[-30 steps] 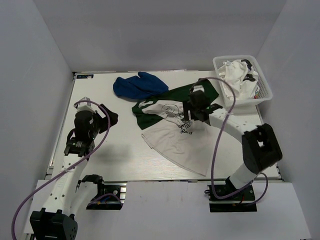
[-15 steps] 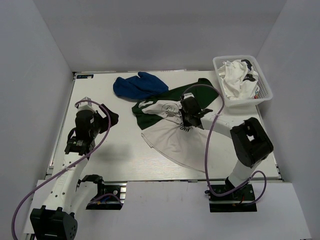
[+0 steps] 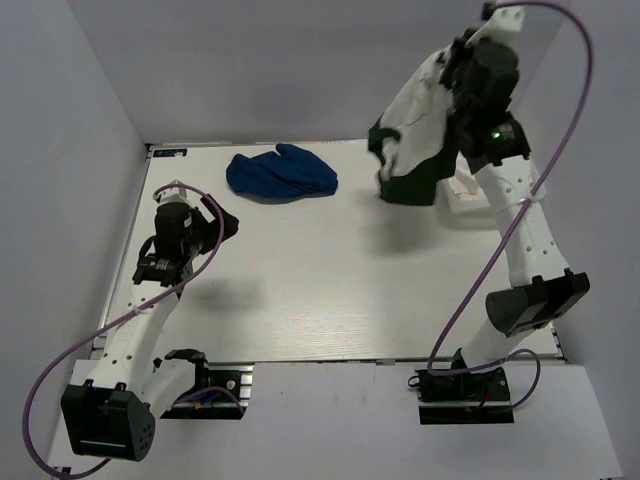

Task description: Fold and stack the t-shirts

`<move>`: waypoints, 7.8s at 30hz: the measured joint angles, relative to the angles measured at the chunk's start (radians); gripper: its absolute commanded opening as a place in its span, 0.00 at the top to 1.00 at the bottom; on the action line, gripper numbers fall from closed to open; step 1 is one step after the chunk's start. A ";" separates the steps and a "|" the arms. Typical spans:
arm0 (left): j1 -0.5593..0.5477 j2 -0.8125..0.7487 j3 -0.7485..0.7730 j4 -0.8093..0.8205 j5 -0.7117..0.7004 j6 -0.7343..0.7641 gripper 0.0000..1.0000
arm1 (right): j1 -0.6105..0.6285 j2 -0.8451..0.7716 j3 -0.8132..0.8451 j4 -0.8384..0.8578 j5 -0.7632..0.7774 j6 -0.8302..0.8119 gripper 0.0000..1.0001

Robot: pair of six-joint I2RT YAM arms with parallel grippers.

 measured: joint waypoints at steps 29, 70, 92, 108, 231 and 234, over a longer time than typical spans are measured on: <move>0.007 1.065 0.897 -0.051 -0.064 0.114 0.00 | -0.279 0.310 -0.042 -0.035 -0.243 0.028 0.10; -0.055 0.441 0.629 0.395 0.840 0.088 1.00 | 0.177 -0.134 -0.761 0.231 -0.248 0.167 0.10; -0.054 0.389 0.480 0.065 0.311 0.061 1.00 | 0.328 -0.163 -0.981 0.156 -0.228 0.127 0.10; -0.054 0.228 0.348 0.108 0.251 0.089 1.00 | 0.437 0.309 -0.729 0.106 -0.140 0.078 0.27; -0.256 -0.036 0.067 -0.107 0.045 -0.040 1.00 | 0.954 -0.269 -1.146 -0.532 0.211 0.693 1.00; -0.256 -0.041 0.164 -0.119 0.029 -0.032 1.00 | 0.948 -0.370 -0.998 -0.587 0.379 0.714 1.00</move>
